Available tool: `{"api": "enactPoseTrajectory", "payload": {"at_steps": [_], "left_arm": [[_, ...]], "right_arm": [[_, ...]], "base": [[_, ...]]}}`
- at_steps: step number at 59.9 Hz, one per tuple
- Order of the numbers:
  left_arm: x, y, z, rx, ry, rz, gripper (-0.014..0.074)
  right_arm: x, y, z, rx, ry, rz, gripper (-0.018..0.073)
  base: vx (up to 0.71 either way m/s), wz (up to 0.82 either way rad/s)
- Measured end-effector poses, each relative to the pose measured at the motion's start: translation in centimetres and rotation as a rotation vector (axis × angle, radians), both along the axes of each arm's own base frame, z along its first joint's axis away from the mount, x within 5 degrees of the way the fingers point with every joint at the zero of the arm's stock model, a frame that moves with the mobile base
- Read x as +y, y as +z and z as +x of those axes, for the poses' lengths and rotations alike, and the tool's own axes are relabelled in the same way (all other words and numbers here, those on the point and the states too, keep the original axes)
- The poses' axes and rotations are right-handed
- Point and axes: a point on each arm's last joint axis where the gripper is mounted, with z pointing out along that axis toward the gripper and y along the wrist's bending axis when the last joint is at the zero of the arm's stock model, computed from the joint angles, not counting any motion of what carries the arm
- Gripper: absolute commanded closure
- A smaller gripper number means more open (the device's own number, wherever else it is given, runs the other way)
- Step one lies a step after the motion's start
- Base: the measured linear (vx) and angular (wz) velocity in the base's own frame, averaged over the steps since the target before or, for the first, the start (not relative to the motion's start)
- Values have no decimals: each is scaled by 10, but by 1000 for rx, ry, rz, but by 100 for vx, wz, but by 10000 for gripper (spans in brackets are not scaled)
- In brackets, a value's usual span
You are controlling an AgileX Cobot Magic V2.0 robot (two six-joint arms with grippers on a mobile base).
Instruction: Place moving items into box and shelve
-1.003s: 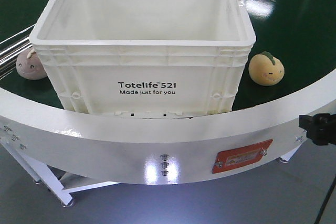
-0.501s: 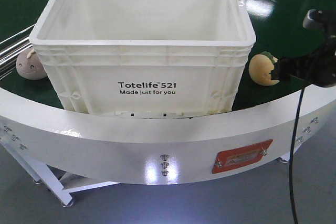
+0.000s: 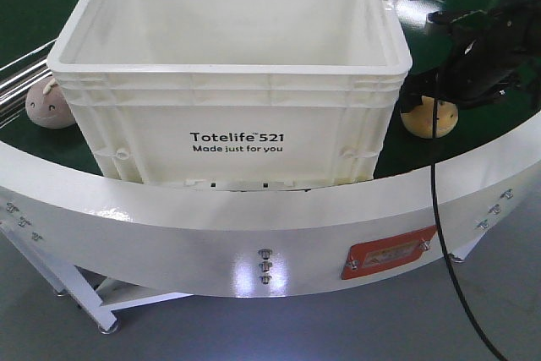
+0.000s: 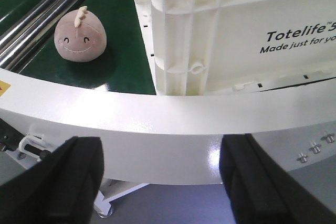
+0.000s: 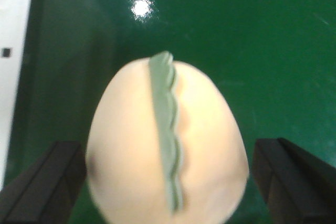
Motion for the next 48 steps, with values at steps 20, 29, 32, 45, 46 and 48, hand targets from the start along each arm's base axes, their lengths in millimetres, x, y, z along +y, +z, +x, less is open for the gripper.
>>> {"api": "enactPoseTrajectory", "payload": {"at_steps": [20, 29, 32, 45, 46, 48], "left_arm": [[0, 0, 0, 6, 0, 1, 38], [0, -1, 0, 9, 0, 2, 38], [0, -1, -1, 10, 0, 2, 38], [0, -1, -1, 10, 0, 2, 38], [0, -1, -1, 10, 0, 2, 38], [0, -1, -1, 10, 0, 2, 38]], "right_arm": [[-3, -10, 5, 42, 21, -47, 202], [-4, 10, 3, 26, 25, -64, 210], [-5, 26, 3, -10, 24, -67, 210], [3, 127, -8, -280, 35, -61, 210], [5, 135, -10, -301, 38, -59, 210], [11, 150, -14, -341, 51, -56, 210]], "base": [[0, 0], [0, 0], [0, 0], [0, 0], [0, 0], [0, 0]]}}
